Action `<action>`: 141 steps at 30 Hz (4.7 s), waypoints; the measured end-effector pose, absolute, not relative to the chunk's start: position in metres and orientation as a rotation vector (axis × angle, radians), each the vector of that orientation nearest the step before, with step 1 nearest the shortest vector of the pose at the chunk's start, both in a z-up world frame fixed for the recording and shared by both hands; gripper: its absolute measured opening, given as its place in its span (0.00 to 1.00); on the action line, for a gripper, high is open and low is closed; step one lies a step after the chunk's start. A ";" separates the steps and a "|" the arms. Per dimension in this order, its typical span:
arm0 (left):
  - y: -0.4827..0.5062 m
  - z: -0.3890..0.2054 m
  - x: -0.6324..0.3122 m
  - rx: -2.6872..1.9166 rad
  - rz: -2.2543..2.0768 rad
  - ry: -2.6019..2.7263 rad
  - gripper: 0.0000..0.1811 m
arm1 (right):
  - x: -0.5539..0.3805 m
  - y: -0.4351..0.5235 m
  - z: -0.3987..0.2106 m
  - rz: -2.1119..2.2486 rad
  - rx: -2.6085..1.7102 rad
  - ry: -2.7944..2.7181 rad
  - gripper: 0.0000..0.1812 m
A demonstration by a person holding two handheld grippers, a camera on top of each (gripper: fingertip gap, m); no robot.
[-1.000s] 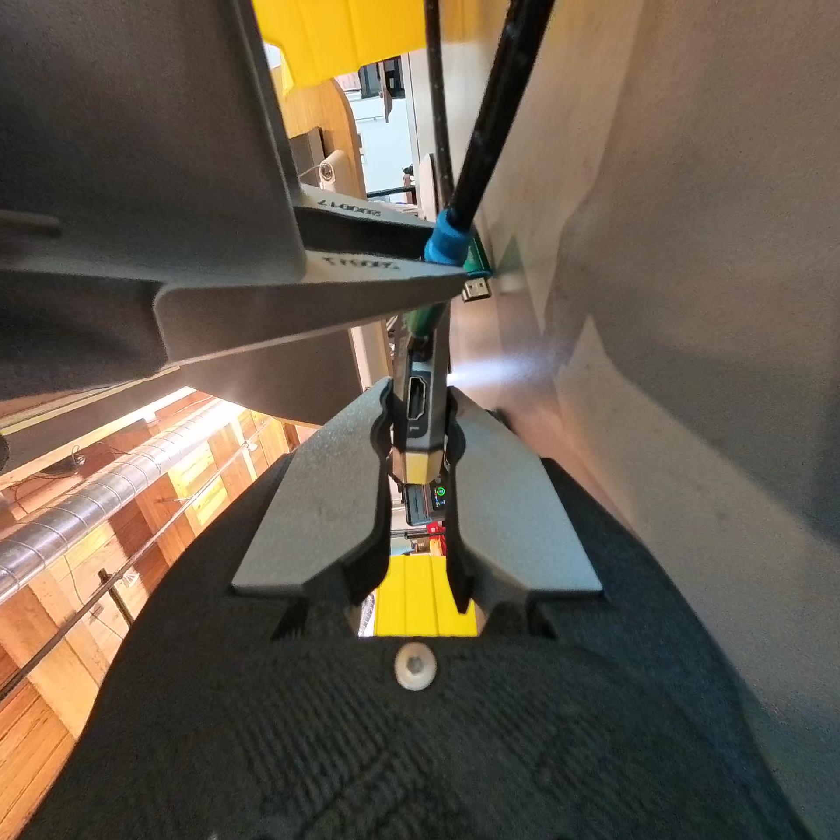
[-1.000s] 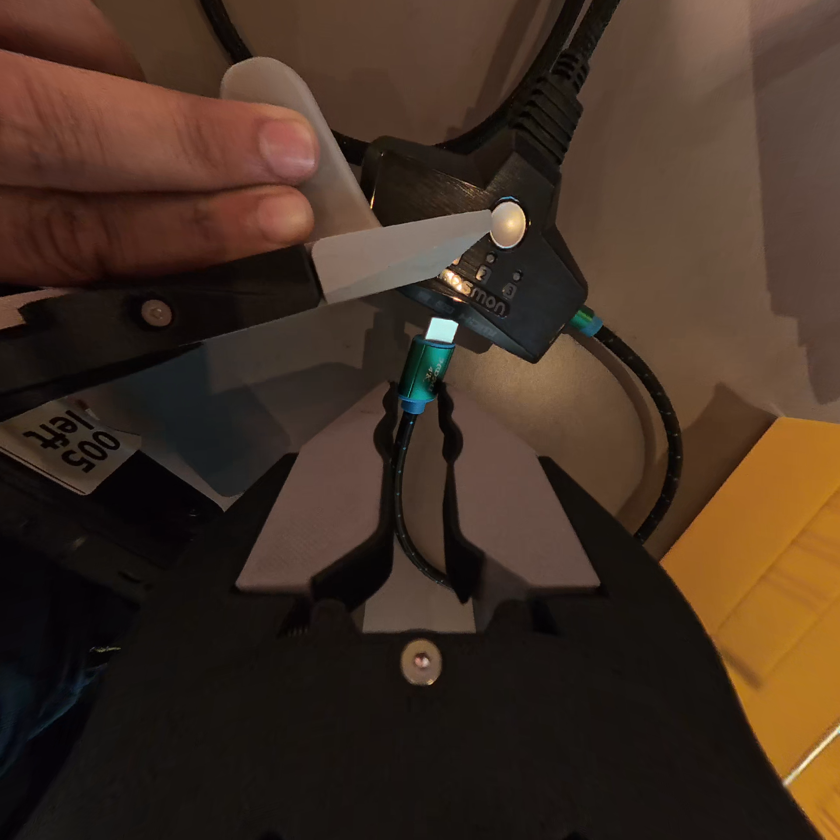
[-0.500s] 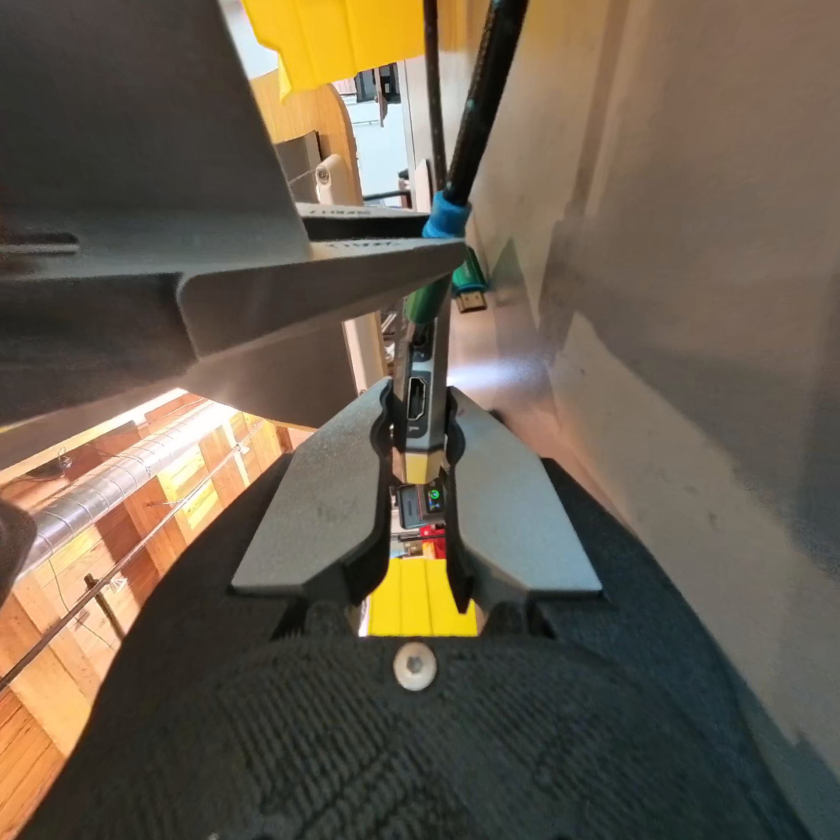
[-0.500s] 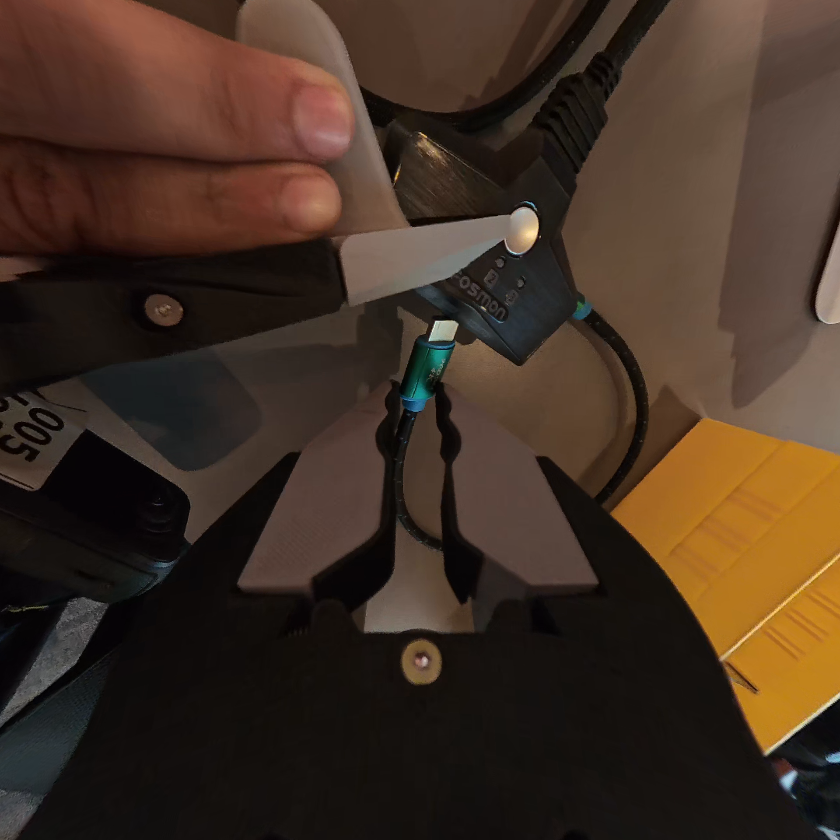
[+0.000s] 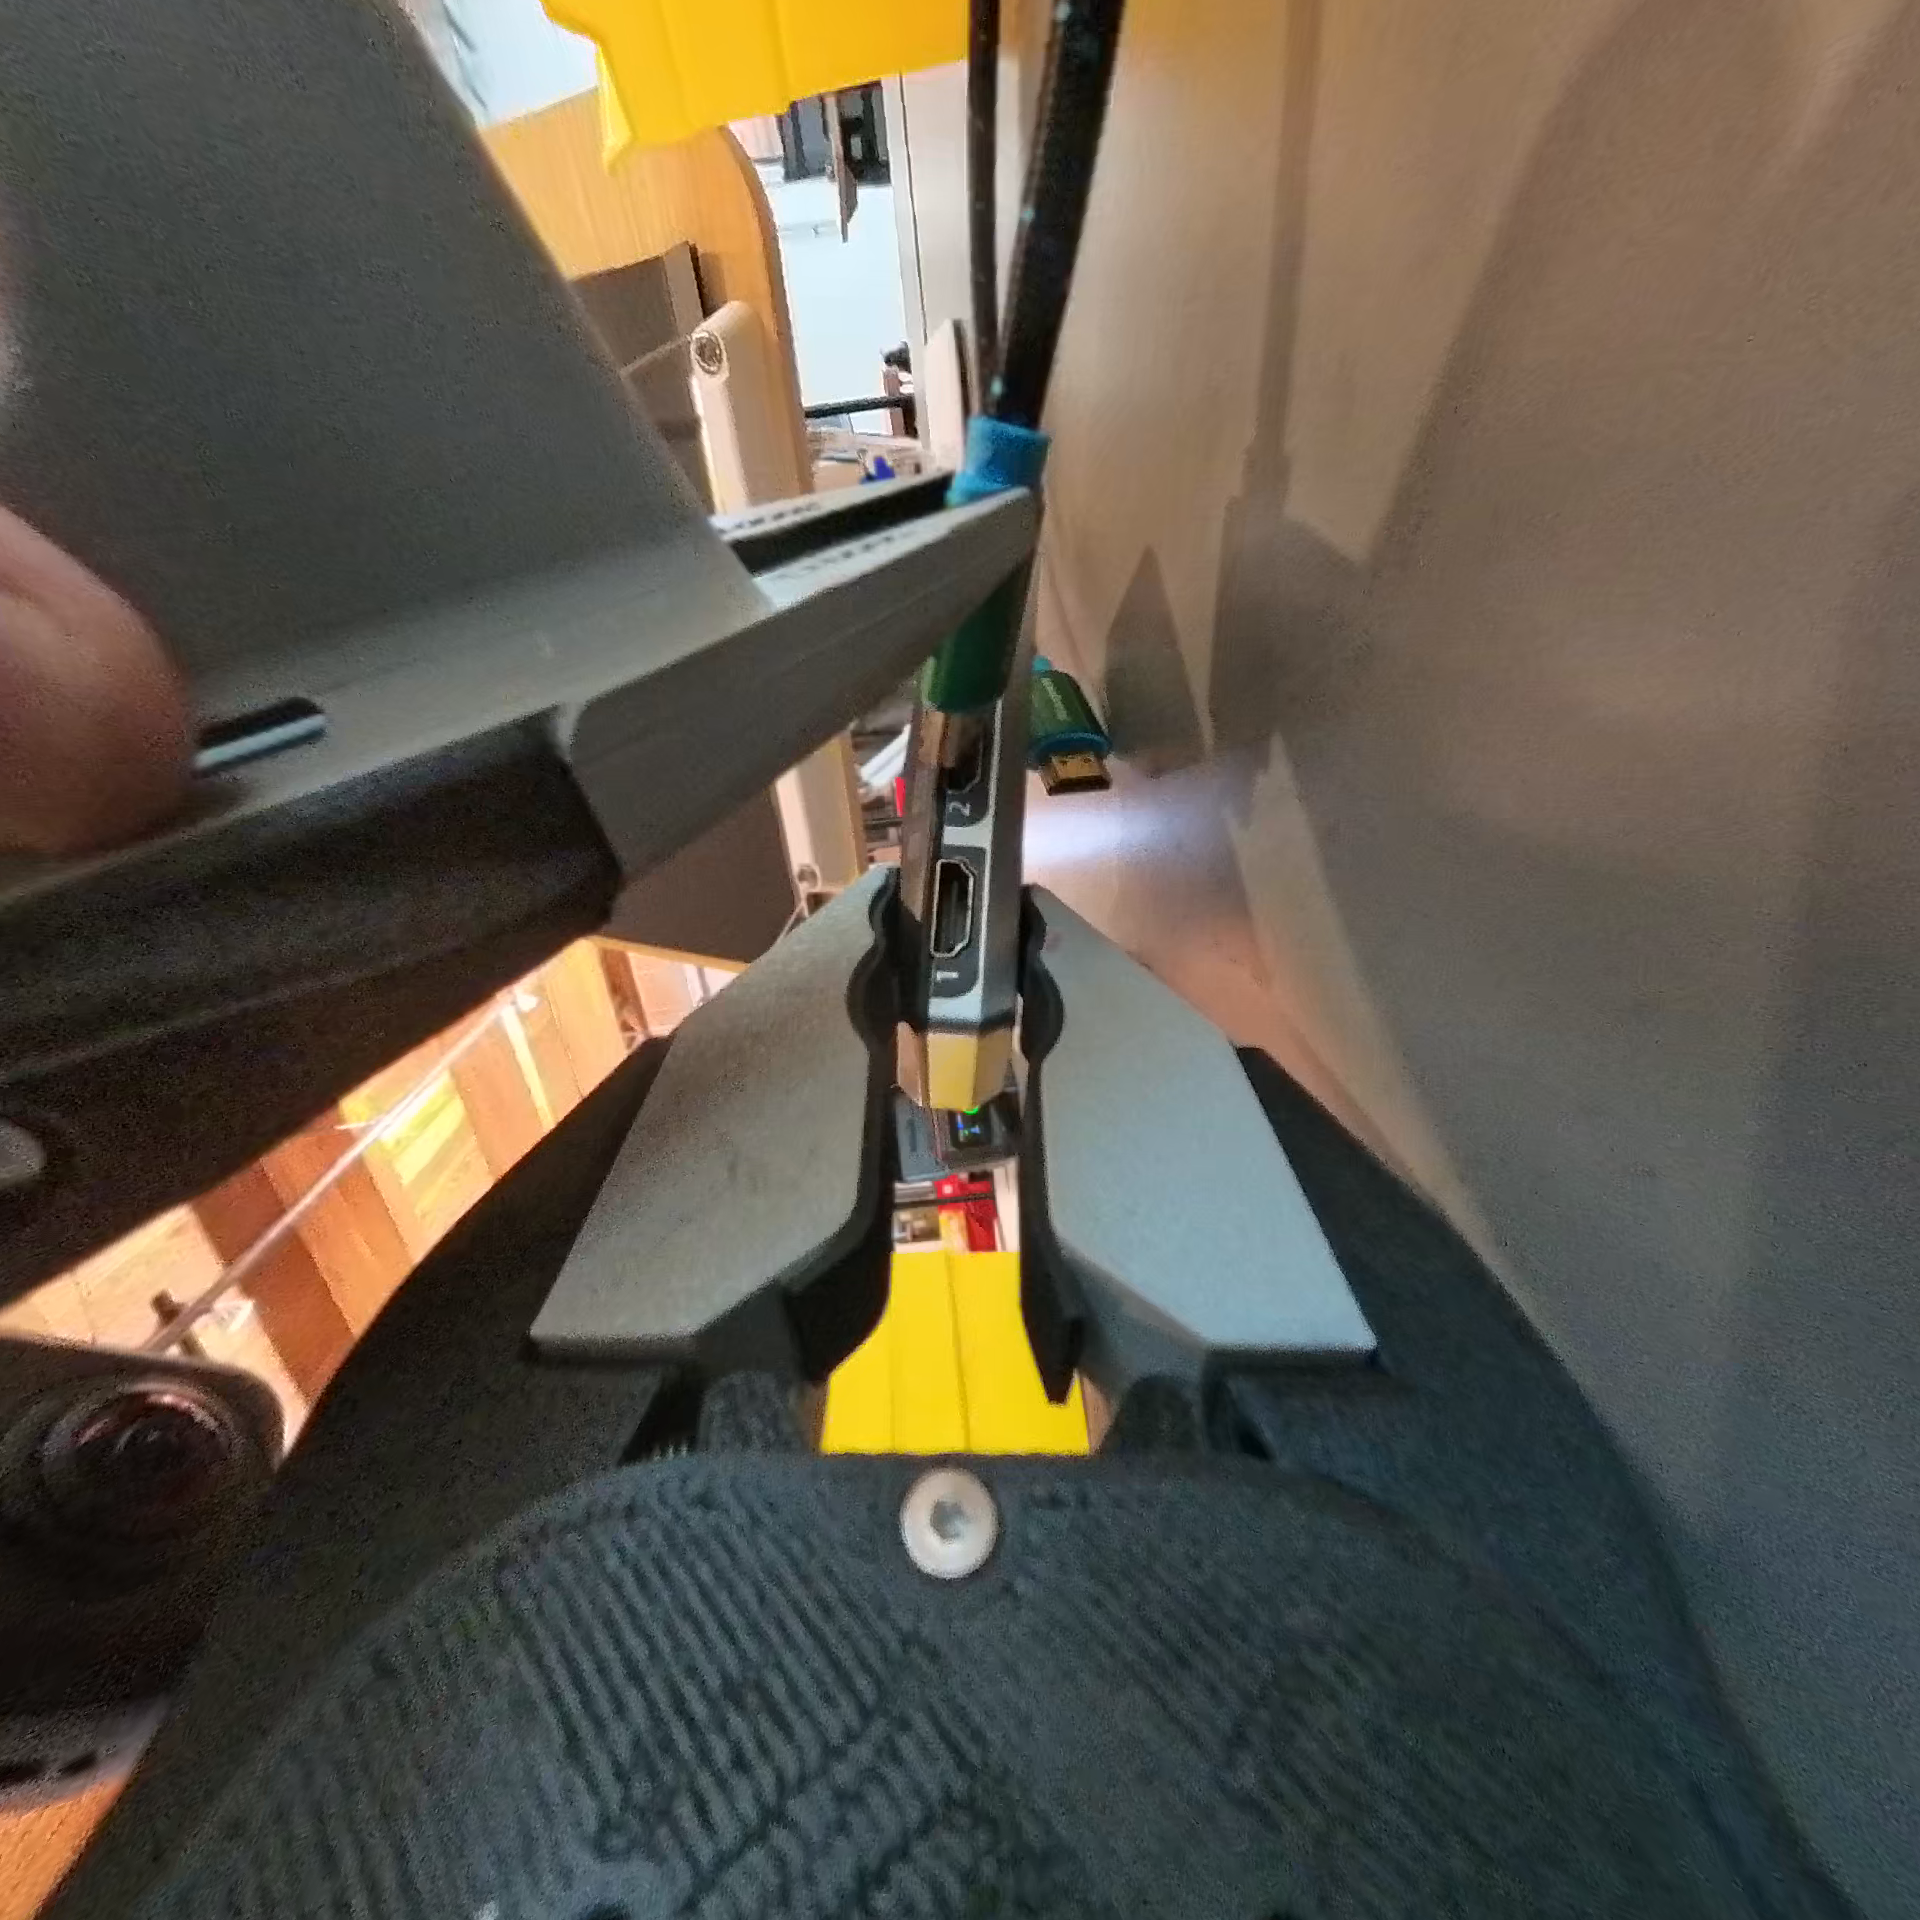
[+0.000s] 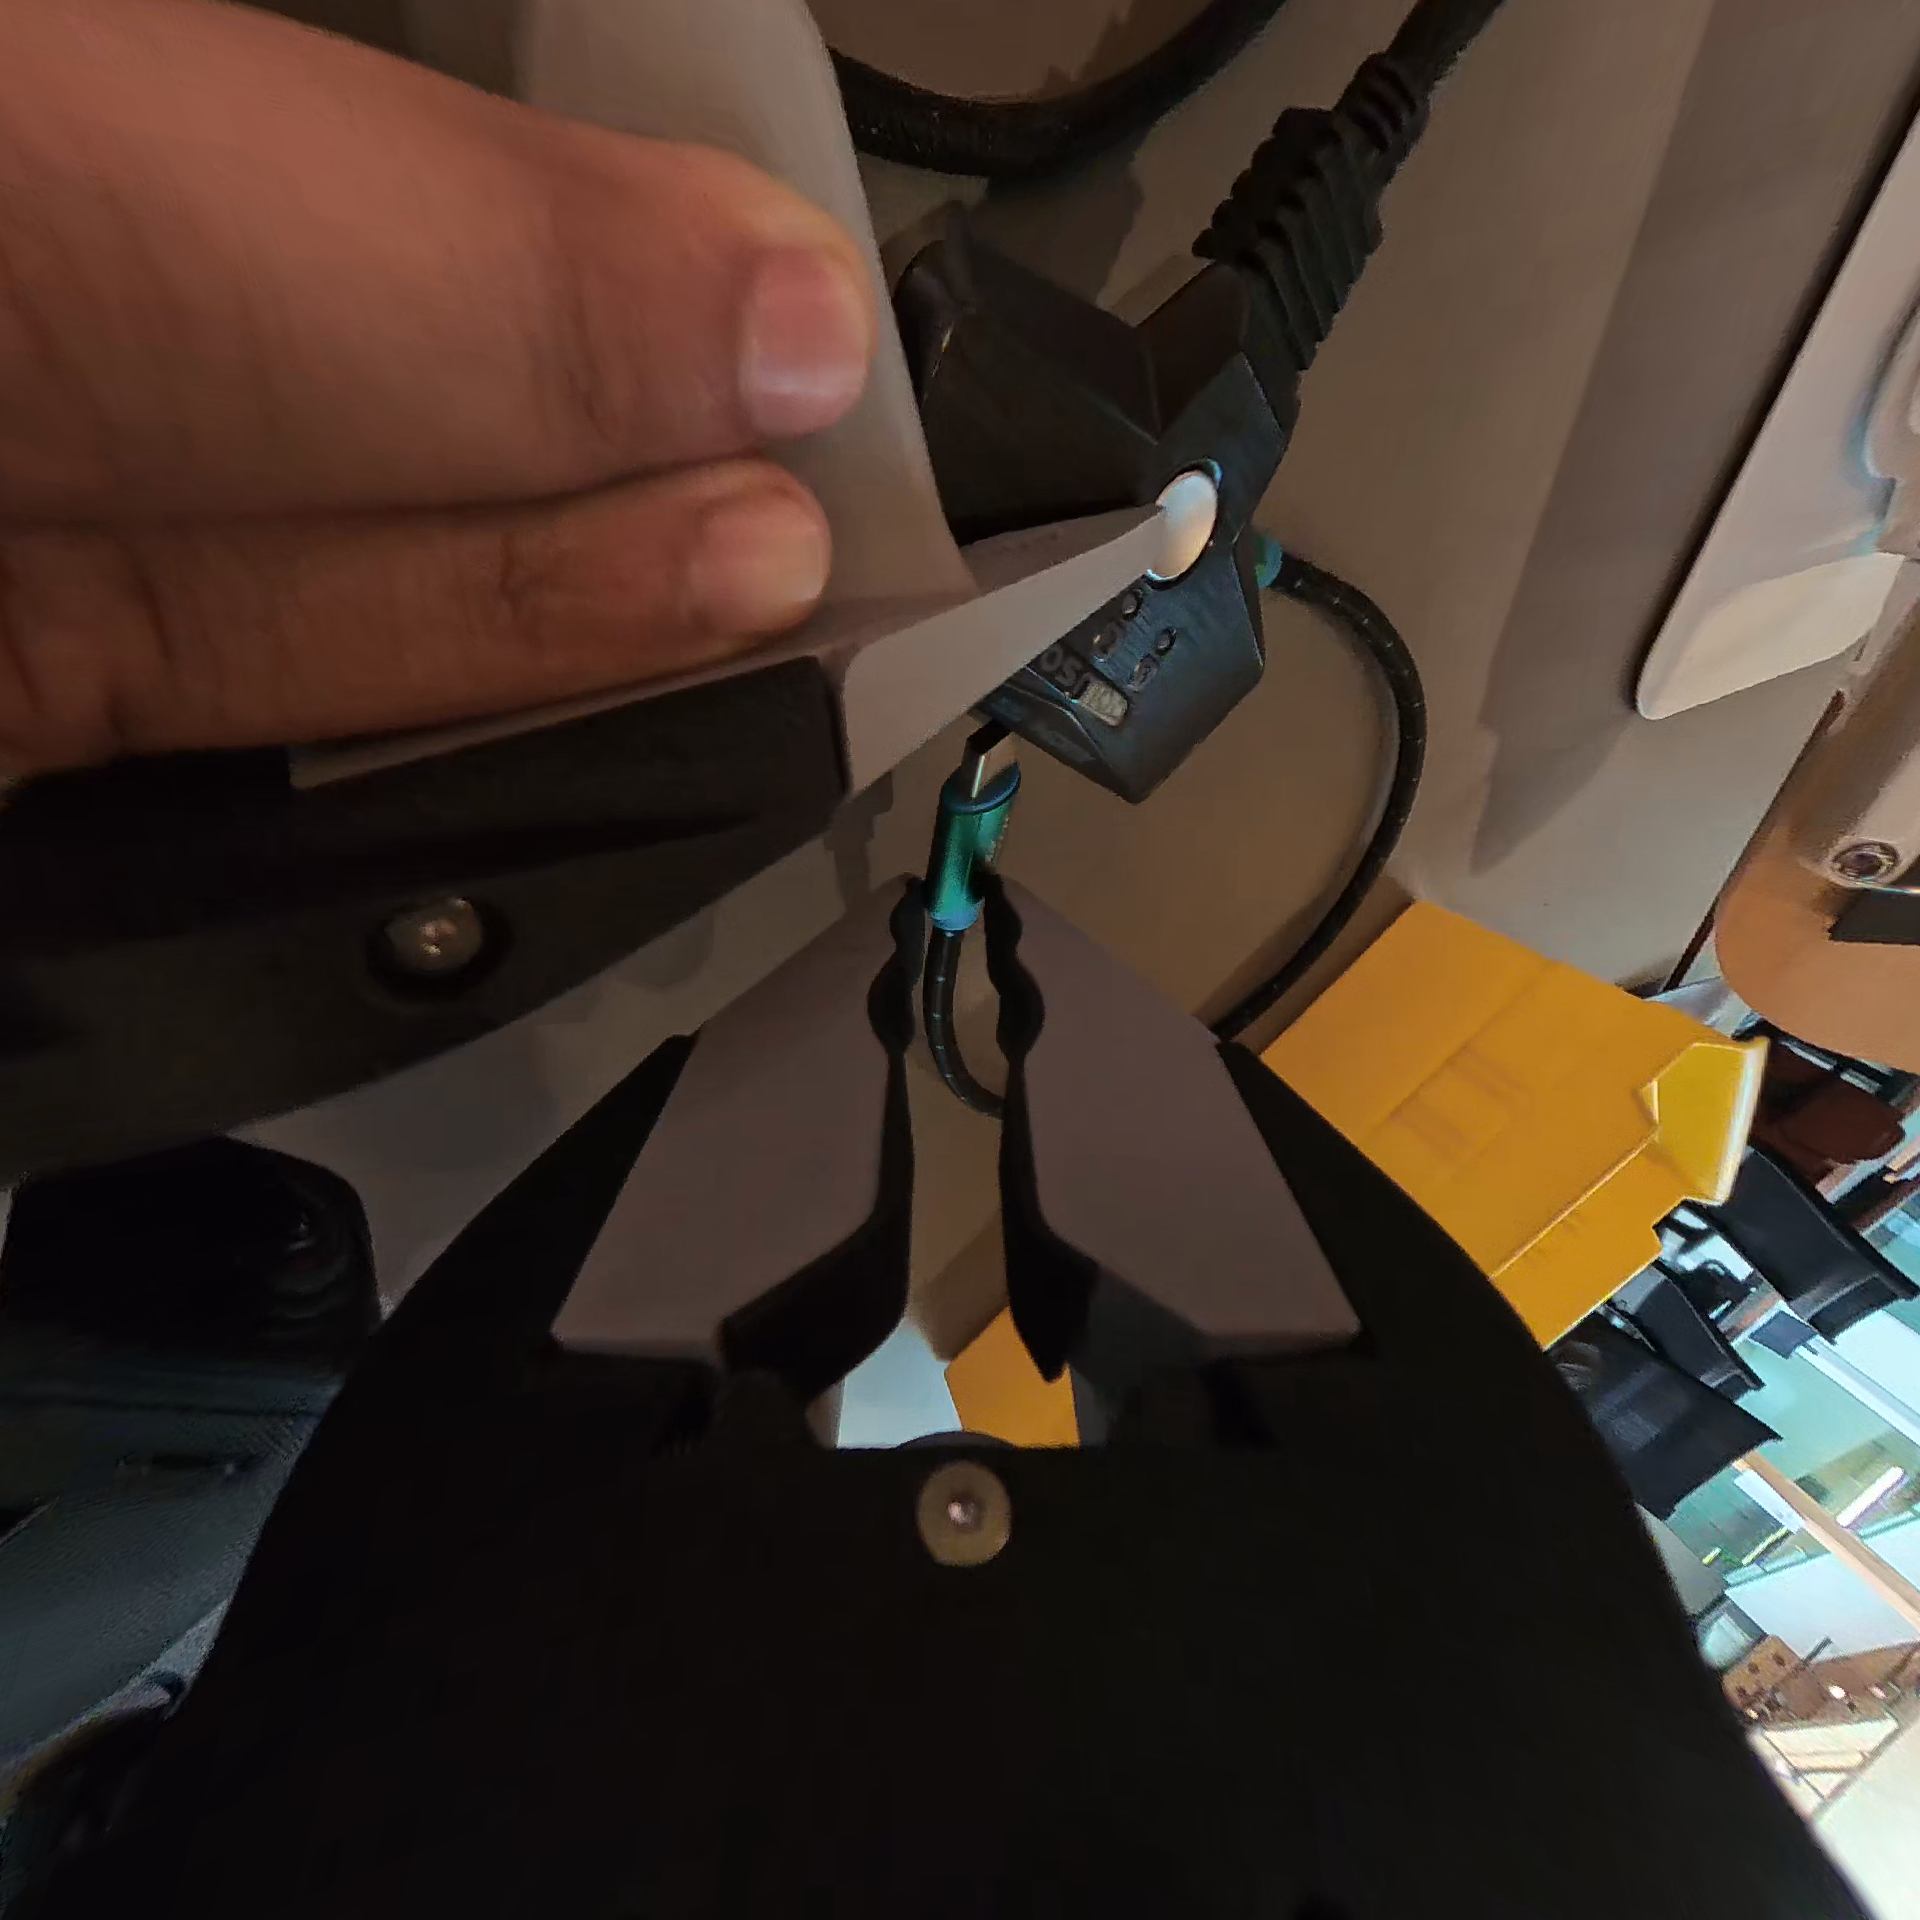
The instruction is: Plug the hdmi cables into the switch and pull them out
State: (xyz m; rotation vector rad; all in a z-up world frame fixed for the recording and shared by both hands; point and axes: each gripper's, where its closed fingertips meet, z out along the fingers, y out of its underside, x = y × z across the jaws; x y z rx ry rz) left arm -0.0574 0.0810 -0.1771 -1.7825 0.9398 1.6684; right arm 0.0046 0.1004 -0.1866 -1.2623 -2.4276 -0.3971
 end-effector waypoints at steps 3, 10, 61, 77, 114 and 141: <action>0.079 -0.180 -0.064 -1.822 1.648 0.911 0.10 | -0.003 0.098 -0.190 -0.298 -1.218 -2.371 0.05; 0.080 -0.184 -0.065 -1.858 1.575 0.893 0.10 | 0.001 0.098 -0.187 0.391 -1.242 -2.207 0.15; 0.077 -0.173 -0.083 -1.817 1.753 0.848 0.10 | -0.018 0.093 -0.195 0.693 -1.267 -2.029 0.09; 0.078 -0.163 -0.085 -1.700 1.869 0.901 0.10 | -0.018 0.087 -0.184 1.064 -1.454 -1.965 0.09; 0.076 -0.169 -0.088 -1.782 1.801 0.853 0.10 | -0.022 0.119 -0.188 0.952 -1.550 -1.838 0.00; 0.076 -0.179 -0.091 -1.868 1.622 0.762 0.10 | -0.013 0.112 -0.205 0.967 -1.583 -1.932 0.11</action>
